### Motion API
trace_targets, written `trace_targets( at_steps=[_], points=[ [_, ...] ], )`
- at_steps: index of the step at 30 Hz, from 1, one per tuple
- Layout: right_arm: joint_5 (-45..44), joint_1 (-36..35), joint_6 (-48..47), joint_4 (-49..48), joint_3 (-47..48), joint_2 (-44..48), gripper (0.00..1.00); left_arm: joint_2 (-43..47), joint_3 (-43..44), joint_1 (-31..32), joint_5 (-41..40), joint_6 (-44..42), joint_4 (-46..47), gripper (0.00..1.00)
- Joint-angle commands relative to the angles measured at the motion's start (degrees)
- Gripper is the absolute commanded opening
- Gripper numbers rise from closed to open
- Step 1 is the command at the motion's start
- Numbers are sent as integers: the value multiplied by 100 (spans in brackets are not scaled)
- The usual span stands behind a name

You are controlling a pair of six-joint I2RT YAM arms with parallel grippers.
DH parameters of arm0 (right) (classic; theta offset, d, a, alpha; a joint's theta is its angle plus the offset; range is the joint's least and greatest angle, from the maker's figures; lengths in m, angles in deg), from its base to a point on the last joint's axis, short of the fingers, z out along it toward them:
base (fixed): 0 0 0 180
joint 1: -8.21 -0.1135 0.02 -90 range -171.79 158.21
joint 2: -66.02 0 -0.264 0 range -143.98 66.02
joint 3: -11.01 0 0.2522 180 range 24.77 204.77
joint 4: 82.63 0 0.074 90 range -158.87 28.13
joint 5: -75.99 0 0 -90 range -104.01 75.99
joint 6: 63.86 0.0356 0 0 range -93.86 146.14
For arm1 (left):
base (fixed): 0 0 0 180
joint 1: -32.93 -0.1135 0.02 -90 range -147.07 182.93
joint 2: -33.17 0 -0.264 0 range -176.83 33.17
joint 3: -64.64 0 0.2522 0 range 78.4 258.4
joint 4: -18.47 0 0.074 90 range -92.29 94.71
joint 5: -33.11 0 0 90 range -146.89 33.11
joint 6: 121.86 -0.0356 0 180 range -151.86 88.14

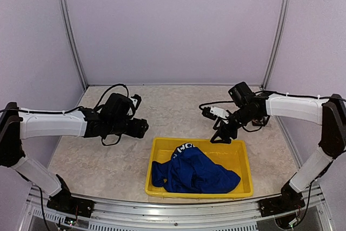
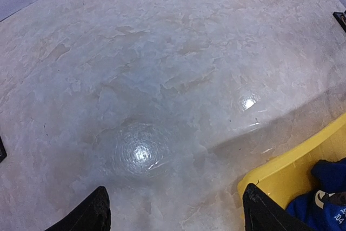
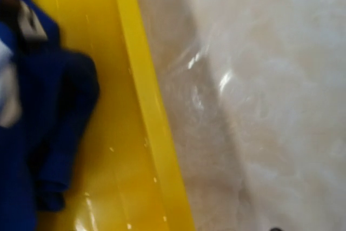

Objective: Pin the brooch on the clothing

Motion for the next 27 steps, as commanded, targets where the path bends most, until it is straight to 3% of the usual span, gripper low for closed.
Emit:
trace_targets(
  at_steps=[1,5,9,13,22,27],
  points=[
    [53,-92,-959,372,232,-488,72,333,-181,17,-175,-126,-28,80],
    [3,-123,-1098,414,338,-830,68,378,-157,2,-324,-203,-102,81],
    [-165,-125,-935,257,491,-1163,33,439,-164,-24,-369,-223,-78,81],
    [-254,-102,-544,-98,567,-1226,13,502,-162,-84,-415,-249,-112,81],
    [-551,867,1235,-660,1294,-1681,6,880,-308,-415,-408,-175,-120,81],
    [-1279,1730,3126,-771,1952,-2185,0,1106,-432,-608,-335,-128,-98,82]
  ],
)
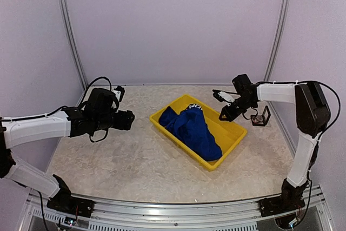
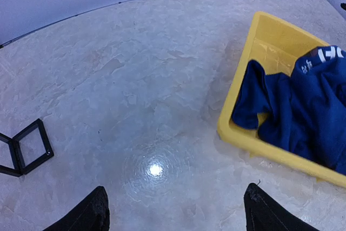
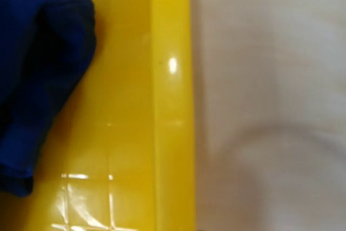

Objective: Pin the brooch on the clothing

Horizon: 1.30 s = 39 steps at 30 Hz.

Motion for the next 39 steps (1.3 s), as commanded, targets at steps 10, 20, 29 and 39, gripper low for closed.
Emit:
trace_targets(
  at_steps=[10,20,29,39],
  points=[
    [-565,1637,3382,-1030,1694,-1159,0,146,-102,-158,66,61,-19,82],
    [-579,1758,5063,-2041,920,-689,0,119,-92,-176,22,53,-20,82],
    [-2120,1340,7032,-3338,-1012,700,0,38,-63,-211,83,61,-11,82],
    [-4170,874,9153,-1869,11,193,0,89,-71,-228,1,103,-47,82]
  ],
)
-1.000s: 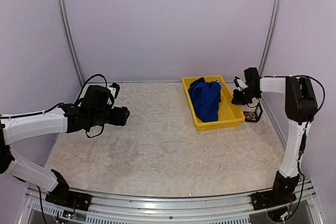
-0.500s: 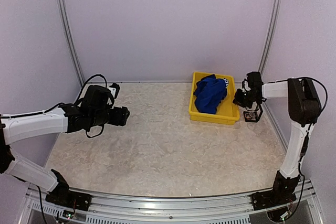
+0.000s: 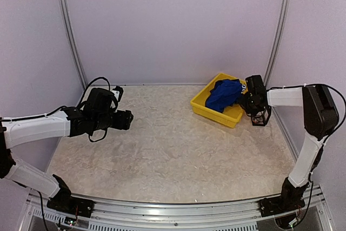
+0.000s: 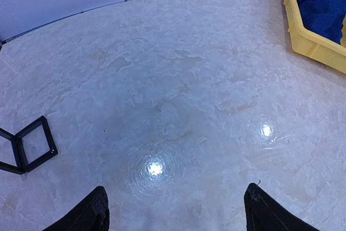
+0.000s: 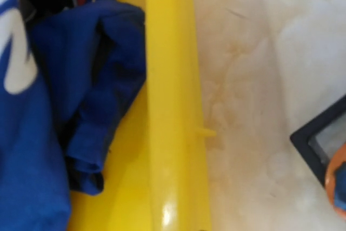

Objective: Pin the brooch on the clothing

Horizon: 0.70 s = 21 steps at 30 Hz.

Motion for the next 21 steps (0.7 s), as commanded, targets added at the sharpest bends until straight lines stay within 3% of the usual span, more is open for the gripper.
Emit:
trace_targets(
  at_steps=[1,9,12,15,21],
  points=[
    [-1318,-26,1757,568,1158,-368,0,27,-30,-47,-47,61,-54,81],
    [-2411,-344,2884,1323,1917,-676,0,114,-27,-47,-144,57,-99,82],
    [-2524,-355,3375,1762,2393,-1084,0,115,-1,-47,-112,33,-99,82],
    [-2571,-291,3485,1613,2586,-1391,0,115,48,-47,-126,6,-181,82],
    [-2502,-264,4209,2537,3651,-2295,0,140,27,-54,-152,-7,-184,82]
  ],
)
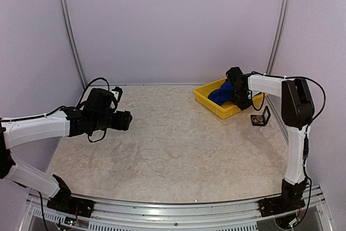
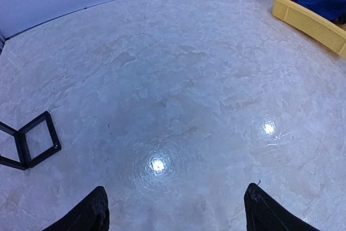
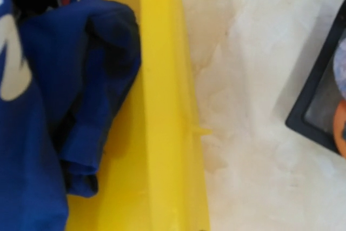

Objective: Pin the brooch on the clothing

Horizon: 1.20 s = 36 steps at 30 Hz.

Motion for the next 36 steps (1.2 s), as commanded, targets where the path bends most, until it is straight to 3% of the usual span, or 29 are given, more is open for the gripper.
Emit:
trace_targets(
  at_steps=[1,13,21,25,29,33,36],
  points=[
    [-664,289,1471,-387,656,-548,0,101,32,-43,-106,-30,-51,82],
    [-974,291,3495,372,1198,-937,0,-90,91,-63,-105,-99,-60,82],
    [-935,409,2969,536,2229,-1598,0,-181,115,-123,-99,-127,-40,82],
    [-880,393,2640,211,2159,-1571,0,-229,120,-147,-70,-127,-38,82],
    [-1039,341,2148,-324,1817,-1172,25,-230,126,-157,-40,-127,-49,82],
    [-1261,322,1639,-603,1374,-673,41,-192,110,-153,-27,-112,-50,82],
    [-1365,321,640,-1140,838,-164,48,-156,101,-153,8,-102,-41,82]
  ],
)
